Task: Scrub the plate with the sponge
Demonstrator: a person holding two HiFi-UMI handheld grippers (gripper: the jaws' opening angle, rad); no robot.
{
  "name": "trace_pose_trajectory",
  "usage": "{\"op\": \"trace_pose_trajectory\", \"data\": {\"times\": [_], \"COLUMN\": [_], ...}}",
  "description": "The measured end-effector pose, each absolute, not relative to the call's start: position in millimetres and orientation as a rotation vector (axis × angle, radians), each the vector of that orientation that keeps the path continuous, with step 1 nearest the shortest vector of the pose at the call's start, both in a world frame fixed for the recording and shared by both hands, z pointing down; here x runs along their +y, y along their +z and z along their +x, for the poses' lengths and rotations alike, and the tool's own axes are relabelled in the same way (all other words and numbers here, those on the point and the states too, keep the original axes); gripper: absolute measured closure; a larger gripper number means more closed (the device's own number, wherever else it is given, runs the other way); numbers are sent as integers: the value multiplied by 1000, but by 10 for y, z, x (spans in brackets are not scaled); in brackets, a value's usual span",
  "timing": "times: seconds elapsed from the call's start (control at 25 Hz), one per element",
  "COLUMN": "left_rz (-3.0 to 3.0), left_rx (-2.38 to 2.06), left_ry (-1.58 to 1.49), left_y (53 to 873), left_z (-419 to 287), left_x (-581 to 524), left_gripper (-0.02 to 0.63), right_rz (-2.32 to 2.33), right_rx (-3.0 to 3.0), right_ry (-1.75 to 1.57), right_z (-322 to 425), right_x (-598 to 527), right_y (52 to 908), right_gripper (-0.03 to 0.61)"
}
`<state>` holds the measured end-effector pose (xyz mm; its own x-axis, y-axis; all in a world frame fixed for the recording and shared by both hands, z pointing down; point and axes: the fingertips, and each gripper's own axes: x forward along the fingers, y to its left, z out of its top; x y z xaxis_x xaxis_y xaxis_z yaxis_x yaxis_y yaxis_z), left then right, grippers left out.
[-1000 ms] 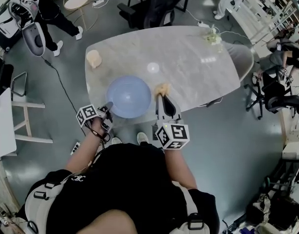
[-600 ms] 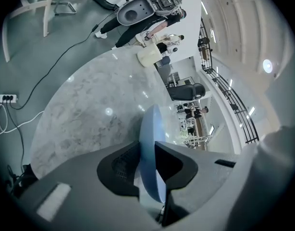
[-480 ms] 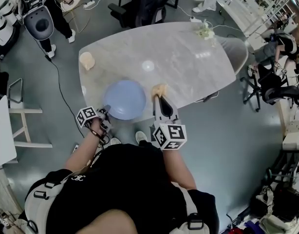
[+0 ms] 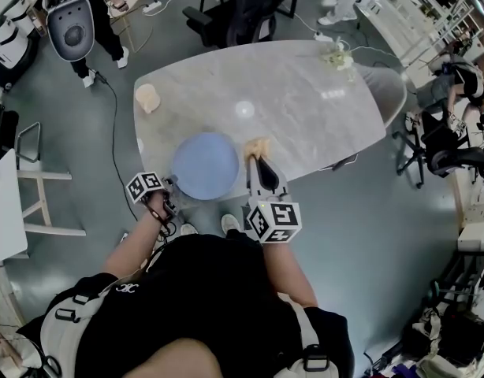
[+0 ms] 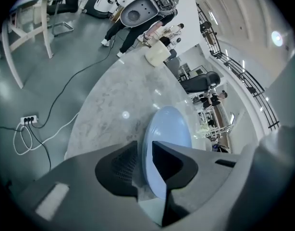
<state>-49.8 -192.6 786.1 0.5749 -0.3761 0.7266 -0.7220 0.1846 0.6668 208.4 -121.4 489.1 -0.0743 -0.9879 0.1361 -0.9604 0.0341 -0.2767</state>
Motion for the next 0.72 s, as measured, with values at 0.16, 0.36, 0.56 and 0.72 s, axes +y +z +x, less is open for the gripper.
{"op": "trace_pose_trajectory", "data": {"times": [0.16, 0.36, 0.56, 0.72], "left_rz": [1496, 1760, 2046, 2262], "left_rx": [-1103, -1230, -1335, -1479], "left_ry": [339, 352, 230, 146], "left_y": [7756, 7067, 6000, 5117], "left_z": [-650, -740, -757, -837], "left_x": [-2034, -2266, -2501, -2596], "left_gripper": [528, 529, 529, 529], "right_rz": [-2028, -1974, -1910, -1854], "right_rx": [2171, 2200, 2251, 2274], "right_ry": [-503, -485, -431, -388], "right_z": [2085, 2004, 1836, 1684], "right_x": [-1300, -1497, -1684, -1900], "right_y": [4934, 4840, 4732, 4605], "right_gripper": [547, 548, 548, 548]}}
